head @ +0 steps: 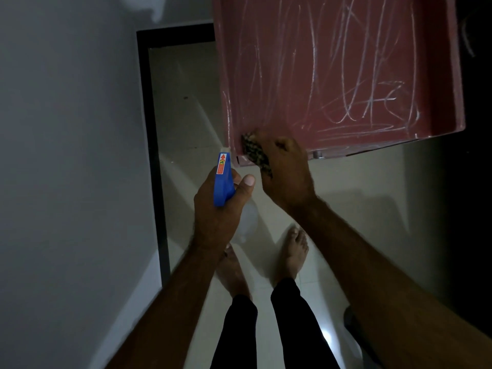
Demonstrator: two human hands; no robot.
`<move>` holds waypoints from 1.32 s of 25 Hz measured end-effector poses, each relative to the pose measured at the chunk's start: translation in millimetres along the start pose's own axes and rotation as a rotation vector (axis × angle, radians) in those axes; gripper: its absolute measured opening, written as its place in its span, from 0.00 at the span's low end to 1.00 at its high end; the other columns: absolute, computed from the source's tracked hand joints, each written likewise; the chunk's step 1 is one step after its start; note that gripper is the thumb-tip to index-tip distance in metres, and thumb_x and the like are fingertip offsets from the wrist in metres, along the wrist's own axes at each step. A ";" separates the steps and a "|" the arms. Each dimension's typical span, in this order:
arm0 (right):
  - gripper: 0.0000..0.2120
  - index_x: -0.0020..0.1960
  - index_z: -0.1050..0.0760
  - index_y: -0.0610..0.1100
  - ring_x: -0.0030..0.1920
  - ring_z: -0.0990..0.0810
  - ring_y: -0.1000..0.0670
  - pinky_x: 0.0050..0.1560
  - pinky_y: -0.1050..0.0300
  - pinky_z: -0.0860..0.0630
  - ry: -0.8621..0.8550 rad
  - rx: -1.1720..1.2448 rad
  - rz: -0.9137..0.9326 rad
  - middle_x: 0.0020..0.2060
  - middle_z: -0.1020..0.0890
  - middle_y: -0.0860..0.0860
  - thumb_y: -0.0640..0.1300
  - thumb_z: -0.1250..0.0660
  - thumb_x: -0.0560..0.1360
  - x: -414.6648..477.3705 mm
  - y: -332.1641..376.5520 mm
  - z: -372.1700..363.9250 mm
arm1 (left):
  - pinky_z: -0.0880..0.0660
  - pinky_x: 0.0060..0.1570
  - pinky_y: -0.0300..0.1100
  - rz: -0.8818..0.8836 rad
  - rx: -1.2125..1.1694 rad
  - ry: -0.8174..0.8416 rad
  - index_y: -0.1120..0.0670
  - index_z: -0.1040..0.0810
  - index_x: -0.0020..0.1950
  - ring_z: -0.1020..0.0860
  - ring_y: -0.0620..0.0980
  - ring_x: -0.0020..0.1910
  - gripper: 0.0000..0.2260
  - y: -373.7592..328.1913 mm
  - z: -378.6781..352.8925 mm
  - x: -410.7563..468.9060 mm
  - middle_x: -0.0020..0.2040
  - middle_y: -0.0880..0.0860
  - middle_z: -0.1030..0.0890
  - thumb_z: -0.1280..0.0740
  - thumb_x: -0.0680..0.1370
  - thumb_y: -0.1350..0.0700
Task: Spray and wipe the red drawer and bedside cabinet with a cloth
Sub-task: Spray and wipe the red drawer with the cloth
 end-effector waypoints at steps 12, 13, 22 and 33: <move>0.33 0.76 0.29 0.45 0.56 0.24 0.38 0.55 0.39 0.22 -0.153 0.010 -0.205 0.54 0.19 0.41 0.32 0.30 0.72 0.8 -29.6 26.4 | 0.23 0.40 0.29 0.002 -0.002 -0.012 0.50 0.24 0.48 0.16 0.45 0.37 0.06 -1.1 -22.1 1.9 0.42 0.61 0.17 0.27 0.78 0.56; 0.33 0.75 0.27 0.44 0.54 0.23 0.38 0.52 0.41 0.21 -0.135 0.006 -0.122 0.52 0.18 0.41 0.31 0.29 0.71 -1.6 -22.5 23.7 | 0.23 0.40 0.29 0.003 0.001 -0.012 0.51 0.24 0.48 0.16 0.45 0.37 0.06 -1.2 -25.4 2.4 0.42 0.62 0.17 0.27 0.78 0.56; 0.34 0.76 0.29 0.46 0.55 0.24 0.39 0.53 0.41 0.22 -0.128 -0.022 -0.145 0.54 0.18 0.44 0.31 0.31 0.71 -5.2 -54.3 42.7 | 0.24 0.40 0.30 -0.005 0.043 0.014 0.63 0.23 0.50 0.17 0.54 0.38 0.10 -3.3 -53.3 4.3 0.40 0.65 0.18 0.27 0.78 0.58; 0.34 0.74 0.27 0.46 0.50 0.23 0.40 0.45 0.44 0.21 -0.112 -0.051 -0.006 0.50 0.17 0.45 0.32 0.28 0.69 -14.7 -75.7 55.7 | 0.25 0.40 0.27 0.005 0.125 0.011 0.67 0.21 0.49 0.17 0.43 0.34 0.15 -9.3 -82.3 15.4 0.39 0.63 0.17 0.26 0.78 0.54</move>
Point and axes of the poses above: each hand's wrist, its own x-axis towards the middle knuckle, its own z-axis out of the back of the hand, y = z × x, the point moved 3 cm from there along x, towards the middle knuckle
